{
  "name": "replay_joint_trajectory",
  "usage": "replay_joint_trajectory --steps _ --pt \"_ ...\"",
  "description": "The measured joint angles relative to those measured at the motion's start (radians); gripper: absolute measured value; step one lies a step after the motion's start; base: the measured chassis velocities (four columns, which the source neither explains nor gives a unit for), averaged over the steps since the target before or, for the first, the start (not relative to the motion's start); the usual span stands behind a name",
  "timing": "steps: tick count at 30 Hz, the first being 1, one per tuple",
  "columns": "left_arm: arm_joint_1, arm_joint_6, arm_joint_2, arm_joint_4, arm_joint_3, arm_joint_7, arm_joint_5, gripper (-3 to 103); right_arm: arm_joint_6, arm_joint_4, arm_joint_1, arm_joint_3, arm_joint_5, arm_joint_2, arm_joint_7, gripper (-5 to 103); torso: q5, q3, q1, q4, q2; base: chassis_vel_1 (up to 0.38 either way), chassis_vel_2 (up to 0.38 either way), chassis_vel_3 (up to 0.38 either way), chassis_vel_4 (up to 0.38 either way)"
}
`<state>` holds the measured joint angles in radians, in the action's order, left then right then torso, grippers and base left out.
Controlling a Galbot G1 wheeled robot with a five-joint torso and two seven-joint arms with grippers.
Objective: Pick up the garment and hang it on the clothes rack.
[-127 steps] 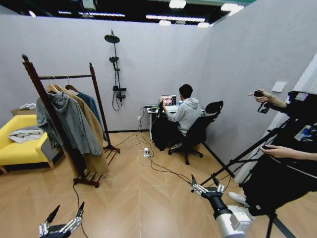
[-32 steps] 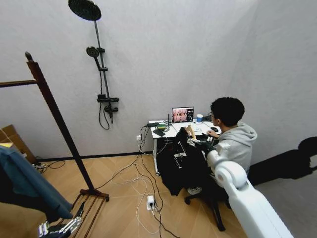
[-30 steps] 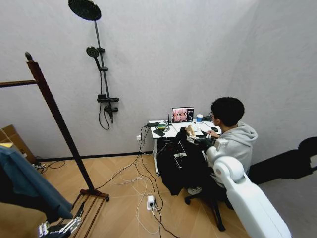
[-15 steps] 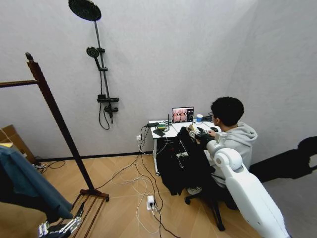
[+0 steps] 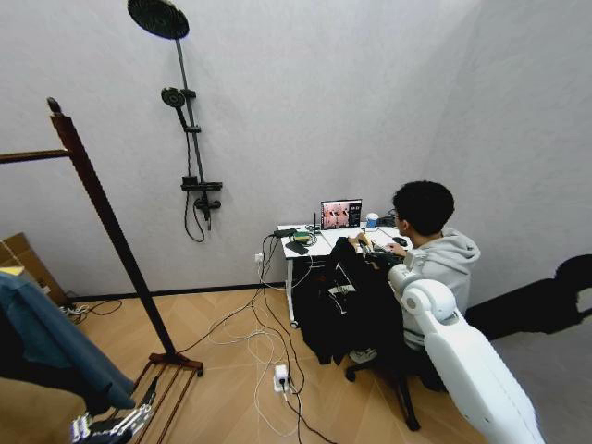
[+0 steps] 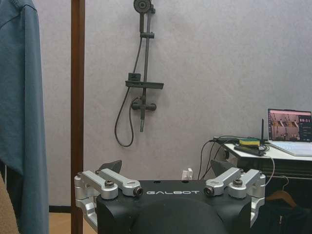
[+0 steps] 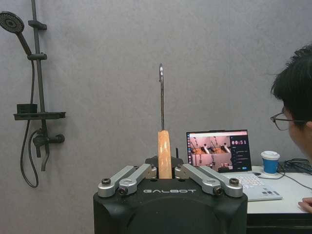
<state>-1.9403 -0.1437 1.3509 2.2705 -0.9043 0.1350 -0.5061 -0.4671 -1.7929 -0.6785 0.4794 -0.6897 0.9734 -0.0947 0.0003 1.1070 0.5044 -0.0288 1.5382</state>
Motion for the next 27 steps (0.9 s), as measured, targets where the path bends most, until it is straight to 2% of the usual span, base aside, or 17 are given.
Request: replay_joint_trajectory --steps 9,16,27 --pt "0.0 0.0 0.0 0.0 0.0 0.0 0.0 100 0.006 -0.044 -0.028 0.003 0.002 -0.003 0.014 10 -0.0003 0.0 0.0 0.0001 0.0 0.011 0.01 0.01 0.009" --pt "0.0 0.0 0.0 0.0 0.0 0.0 0.0 100 0.022 -0.086 -0.038 -0.011 0.0 -0.003 0.042 10 -0.0003 0.0 0.0 0.0008 0.0 0.068 0.081 0.085 0.07" --pt "0.0 0.0 0.0 0.0 0.0 0.0 0.0 100 0.023 -0.135 -0.04 -0.023 -0.002 -0.003 0.047 10 -0.0003 0.0 0.0 0.0004 0.0 0.113 0.105 0.122 0.108"
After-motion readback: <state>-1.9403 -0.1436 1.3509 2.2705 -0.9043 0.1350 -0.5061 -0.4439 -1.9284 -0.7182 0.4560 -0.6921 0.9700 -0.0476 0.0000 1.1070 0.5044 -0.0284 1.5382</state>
